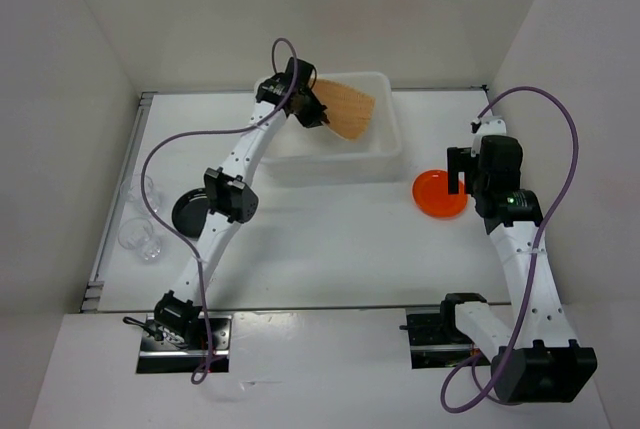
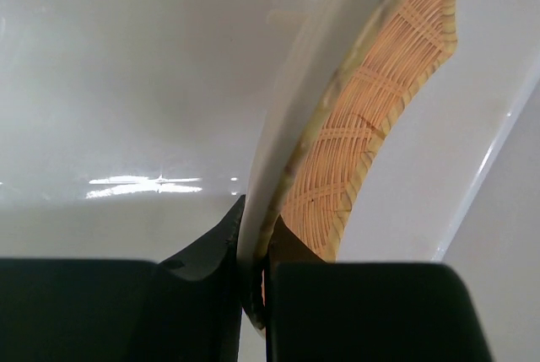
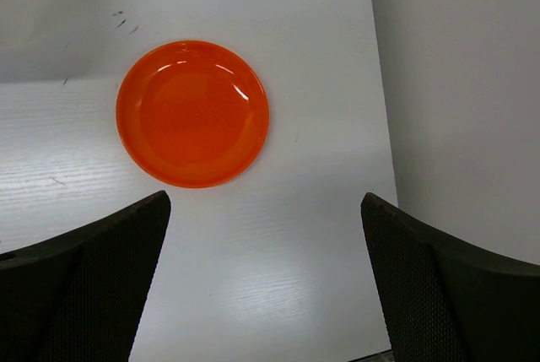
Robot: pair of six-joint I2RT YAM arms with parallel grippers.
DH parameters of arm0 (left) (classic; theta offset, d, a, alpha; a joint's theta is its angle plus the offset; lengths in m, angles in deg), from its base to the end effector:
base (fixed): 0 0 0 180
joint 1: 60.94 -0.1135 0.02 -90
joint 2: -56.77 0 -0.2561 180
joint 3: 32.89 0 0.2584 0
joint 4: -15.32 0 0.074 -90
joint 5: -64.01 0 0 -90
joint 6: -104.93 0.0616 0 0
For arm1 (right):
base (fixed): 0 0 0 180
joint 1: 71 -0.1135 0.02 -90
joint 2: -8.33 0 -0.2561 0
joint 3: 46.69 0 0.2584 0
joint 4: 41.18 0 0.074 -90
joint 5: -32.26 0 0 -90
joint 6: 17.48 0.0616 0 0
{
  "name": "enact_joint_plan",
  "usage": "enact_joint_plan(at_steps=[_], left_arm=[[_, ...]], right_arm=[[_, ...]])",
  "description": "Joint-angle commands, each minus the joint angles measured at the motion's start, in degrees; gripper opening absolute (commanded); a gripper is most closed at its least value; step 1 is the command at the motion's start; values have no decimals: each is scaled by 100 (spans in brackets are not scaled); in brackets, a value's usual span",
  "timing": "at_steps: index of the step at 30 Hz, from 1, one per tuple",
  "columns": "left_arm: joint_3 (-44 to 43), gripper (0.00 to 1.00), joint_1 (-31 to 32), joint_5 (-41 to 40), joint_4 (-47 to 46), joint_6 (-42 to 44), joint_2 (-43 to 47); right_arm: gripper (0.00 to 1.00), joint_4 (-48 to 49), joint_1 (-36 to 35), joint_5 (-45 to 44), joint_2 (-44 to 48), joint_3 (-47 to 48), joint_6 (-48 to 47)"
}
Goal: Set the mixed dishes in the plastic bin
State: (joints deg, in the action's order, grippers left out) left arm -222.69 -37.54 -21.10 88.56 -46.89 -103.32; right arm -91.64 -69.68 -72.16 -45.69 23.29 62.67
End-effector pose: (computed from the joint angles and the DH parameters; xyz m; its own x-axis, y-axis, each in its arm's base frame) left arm 0.5333 -0.2365 0.2355 -0.6973 -0.6552 -0.2906 -0.3435 0.6613 -0.6668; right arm 0.2277 -0.0206 0.3161 -0.5968 -0.1520 -0.7878 0.1273 0.9515 -0.2800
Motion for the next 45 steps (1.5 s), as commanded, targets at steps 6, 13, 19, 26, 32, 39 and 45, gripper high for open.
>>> enact_joint_plan(at_steps=[6, 13, 19, 26, 32, 39, 45], left_arm=[[-319, 0, 139, 4, -242, -146, -180], [-319, 0, 191, 118, -66, -374, -356], [-319, 2, 297, 118, -14, -541, -479], [-319, 37, 411, 4, 39, -542, -479], [-319, 87, 411, -268, 417, -428, -313], [-319, 100, 411, -1058, 909, -33, 284], [-319, 100, 543, -1762, 893, 846, 1356]], right_arm=[[98, 302, 87, -97, -21, -66, 115], [98, 302, 87, -44, -74, -66, 115], [98, 302, 87, -44, -74, -66, 115], [98, 302, 87, -44, -74, -66, 62], [98, 354, 87, 9, -21, -66, 62], [98, 407, 87, 9, -21, -118, 62], [98, 531, 87, 9, -240, -224, 62]])
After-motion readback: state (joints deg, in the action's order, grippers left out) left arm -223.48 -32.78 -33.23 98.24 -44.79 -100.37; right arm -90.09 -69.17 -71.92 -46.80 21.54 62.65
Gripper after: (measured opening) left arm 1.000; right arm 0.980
